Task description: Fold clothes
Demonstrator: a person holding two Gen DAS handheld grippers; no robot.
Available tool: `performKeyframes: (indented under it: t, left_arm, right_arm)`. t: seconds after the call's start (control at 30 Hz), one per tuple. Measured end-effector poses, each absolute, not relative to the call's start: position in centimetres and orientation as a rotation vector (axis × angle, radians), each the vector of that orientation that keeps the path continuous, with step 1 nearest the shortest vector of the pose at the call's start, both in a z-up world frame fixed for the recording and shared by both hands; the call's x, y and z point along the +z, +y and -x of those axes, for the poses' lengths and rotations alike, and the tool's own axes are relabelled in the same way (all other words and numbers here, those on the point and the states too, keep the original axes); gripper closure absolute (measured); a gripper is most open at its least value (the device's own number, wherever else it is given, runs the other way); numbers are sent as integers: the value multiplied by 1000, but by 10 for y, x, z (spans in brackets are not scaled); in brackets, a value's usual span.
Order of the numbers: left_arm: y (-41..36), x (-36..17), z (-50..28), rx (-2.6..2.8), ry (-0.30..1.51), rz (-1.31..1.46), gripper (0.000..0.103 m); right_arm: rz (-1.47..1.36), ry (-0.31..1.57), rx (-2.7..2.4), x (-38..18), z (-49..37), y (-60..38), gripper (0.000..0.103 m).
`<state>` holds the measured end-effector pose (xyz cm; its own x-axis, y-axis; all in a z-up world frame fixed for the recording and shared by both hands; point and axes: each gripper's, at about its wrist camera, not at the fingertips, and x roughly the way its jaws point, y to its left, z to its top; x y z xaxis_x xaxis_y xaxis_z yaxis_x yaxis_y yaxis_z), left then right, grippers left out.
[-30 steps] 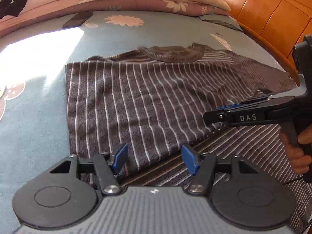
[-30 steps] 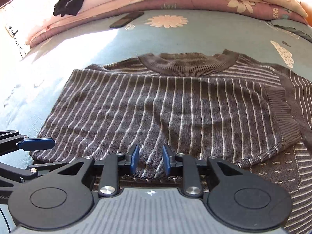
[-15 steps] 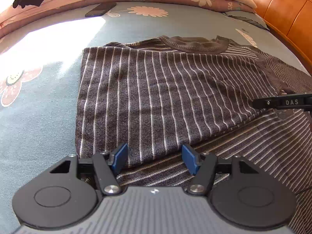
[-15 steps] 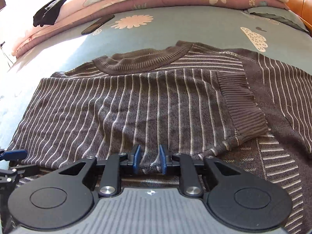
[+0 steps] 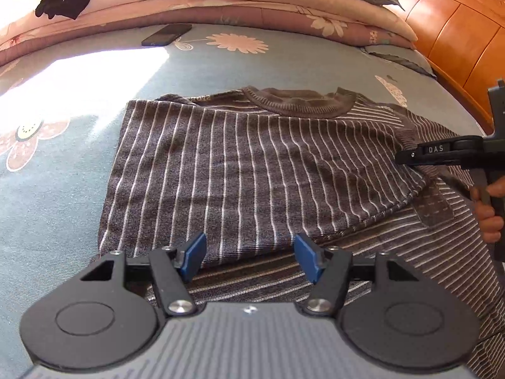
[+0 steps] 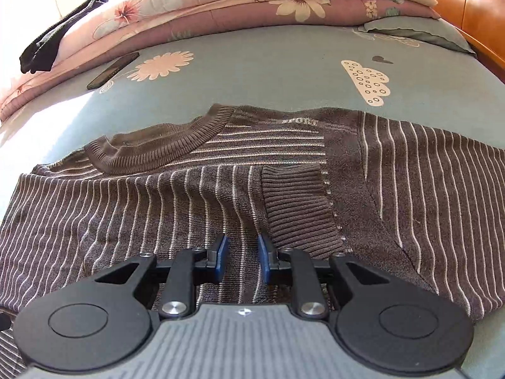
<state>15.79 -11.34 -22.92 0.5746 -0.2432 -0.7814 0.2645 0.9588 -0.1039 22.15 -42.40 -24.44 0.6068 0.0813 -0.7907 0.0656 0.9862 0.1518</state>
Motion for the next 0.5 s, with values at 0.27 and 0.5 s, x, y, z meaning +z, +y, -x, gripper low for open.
performKeyframes:
  t: [0.27,0.5]
  left_arm:
    - [-80,-245,-173,-302,991,41,39]
    - [-66,-250,-176,-376,986,91,36]
  right_arm:
    - [-114,833,111,-228,-239,-352,76]
    - [-16,861,11,-257,-295,-315,77]
